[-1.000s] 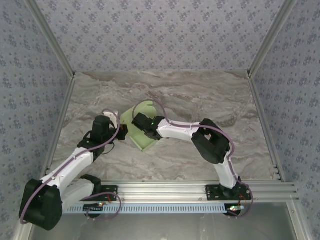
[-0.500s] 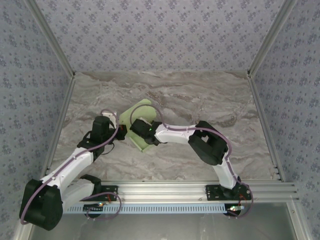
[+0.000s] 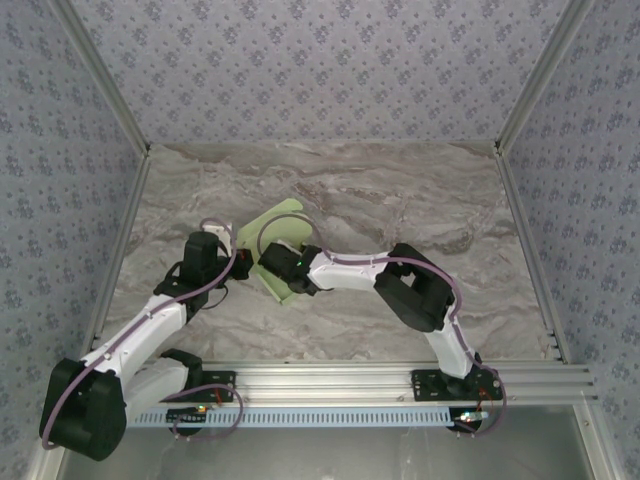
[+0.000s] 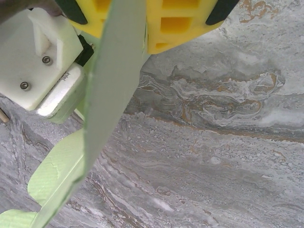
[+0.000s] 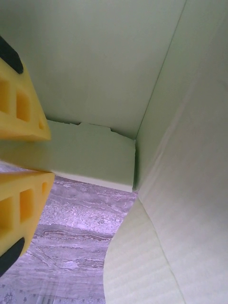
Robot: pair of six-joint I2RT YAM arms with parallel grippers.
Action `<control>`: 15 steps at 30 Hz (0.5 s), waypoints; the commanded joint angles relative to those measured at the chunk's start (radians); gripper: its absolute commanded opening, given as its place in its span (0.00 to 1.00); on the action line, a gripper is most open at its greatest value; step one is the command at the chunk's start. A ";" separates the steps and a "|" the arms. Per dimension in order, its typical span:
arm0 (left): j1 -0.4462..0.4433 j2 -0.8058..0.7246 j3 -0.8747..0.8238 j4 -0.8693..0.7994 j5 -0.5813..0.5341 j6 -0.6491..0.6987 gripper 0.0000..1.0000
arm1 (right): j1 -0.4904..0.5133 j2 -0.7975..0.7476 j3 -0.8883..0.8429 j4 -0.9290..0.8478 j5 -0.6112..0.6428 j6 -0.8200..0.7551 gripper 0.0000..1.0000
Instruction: Fold the paper box
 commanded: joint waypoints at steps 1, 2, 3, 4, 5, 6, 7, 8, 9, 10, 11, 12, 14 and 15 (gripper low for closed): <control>0.009 -0.006 0.010 0.046 0.001 -0.021 0.04 | 0.012 0.065 -0.024 -0.064 -0.093 -0.006 0.25; 0.009 -0.005 0.010 0.046 0.003 -0.020 0.04 | 0.009 0.067 -0.024 -0.064 -0.092 -0.005 0.25; 0.009 -0.006 0.010 0.045 0.004 -0.020 0.03 | 0.007 0.068 -0.026 -0.063 -0.090 -0.004 0.25; 0.010 -0.008 0.010 0.045 0.005 -0.020 0.04 | 0.004 0.068 -0.028 -0.063 -0.088 -0.003 0.25; 0.009 -0.009 0.008 0.045 0.004 -0.018 0.04 | 0.002 0.067 -0.027 -0.063 -0.087 0.000 0.25; 0.009 -0.010 0.007 0.045 0.004 -0.018 0.04 | 0.000 0.067 -0.028 -0.064 -0.084 0.001 0.26; 0.009 -0.011 0.005 0.046 0.005 -0.018 0.04 | -0.005 0.067 -0.028 -0.065 -0.085 0.005 0.26; 0.009 -0.012 0.004 0.046 0.005 -0.018 0.04 | -0.009 0.065 -0.027 -0.067 -0.085 0.008 0.27; 0.010 -0.012 0.004 0.046 0.004 -0.018 0.04 | -0.013 0.065 -0.025 -0.069 -0.086 0.012 0.27; 0.009 -0.014 0.003 0.045 0.005 -0.017 0.04 | -0.016 0.065 -0.024 -0.070 -0.088 0.014 0.27; 0.009 -0.014 0.003 0.045 0.004 -0.017 0.04 | -0.018 0.065 -0.022 -0.071 -0.090 0.018 0.28; 0.009 -0.014 0.004 0.045 0.004 -0.017 0.04 | -0.022 0.066 -0.017 -0.078 -0.096 0.025 0.29; 0.009 -0.016 0.003 0.045 0.005 -0.015 0.04 | -0.029 0.065 -0.007 -0.084 -0.108 0.038 0.31; 0.009 -0.016 0.003 0.044 0.005 -0.016 0.04 | -0.030 0.065 -0.003 -0.088 -0.112 0.042 0.32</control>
